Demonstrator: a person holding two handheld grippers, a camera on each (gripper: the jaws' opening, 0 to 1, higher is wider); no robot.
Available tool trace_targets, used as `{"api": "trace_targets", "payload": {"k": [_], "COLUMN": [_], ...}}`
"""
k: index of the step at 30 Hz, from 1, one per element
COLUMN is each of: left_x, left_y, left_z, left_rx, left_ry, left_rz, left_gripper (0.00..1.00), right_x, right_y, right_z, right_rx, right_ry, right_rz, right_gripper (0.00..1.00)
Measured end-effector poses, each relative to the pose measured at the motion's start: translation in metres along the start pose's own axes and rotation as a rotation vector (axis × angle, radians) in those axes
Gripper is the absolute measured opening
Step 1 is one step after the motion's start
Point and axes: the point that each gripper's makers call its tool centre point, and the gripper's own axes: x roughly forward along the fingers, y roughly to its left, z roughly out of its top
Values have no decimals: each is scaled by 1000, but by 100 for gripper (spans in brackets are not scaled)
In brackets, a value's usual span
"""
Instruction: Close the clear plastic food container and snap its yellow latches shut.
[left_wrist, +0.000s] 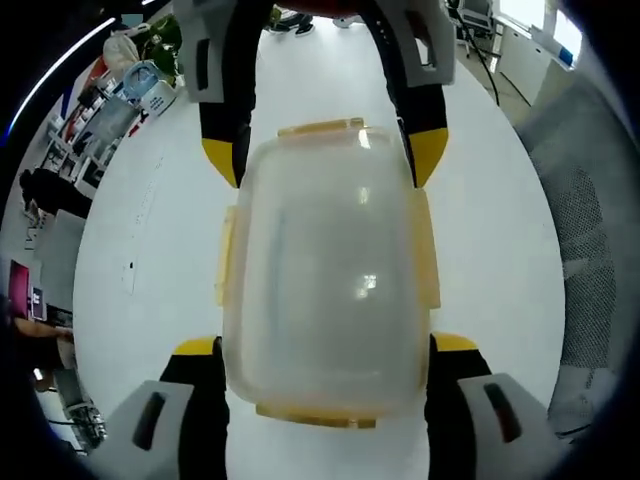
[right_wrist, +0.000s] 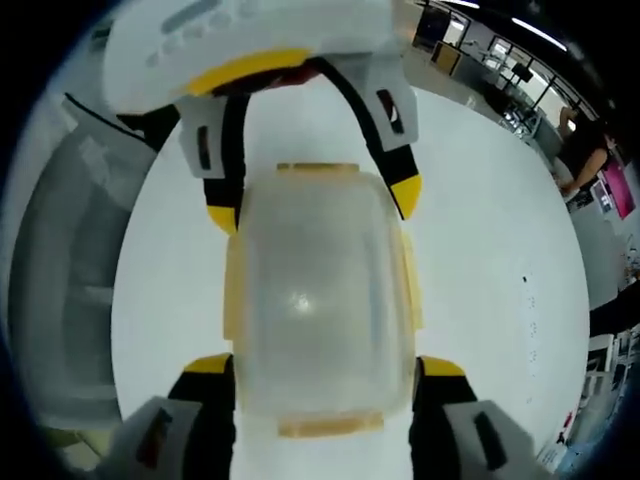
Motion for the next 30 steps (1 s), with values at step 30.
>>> {"api": "trace_targets", "payload": {"k": [30], "left_x": [1], "left_y": [39], "left_z": [-18], "left_rx": [-7], "left_ry": [-15], "left_rz": [14], "left_gripper": [80], "right_x": [8], "right_y": [-38], "right_z": [20], "right_rx": [-2], "right_ry": [-4], "right_rz": [-8], "right_gripper": [71]}}
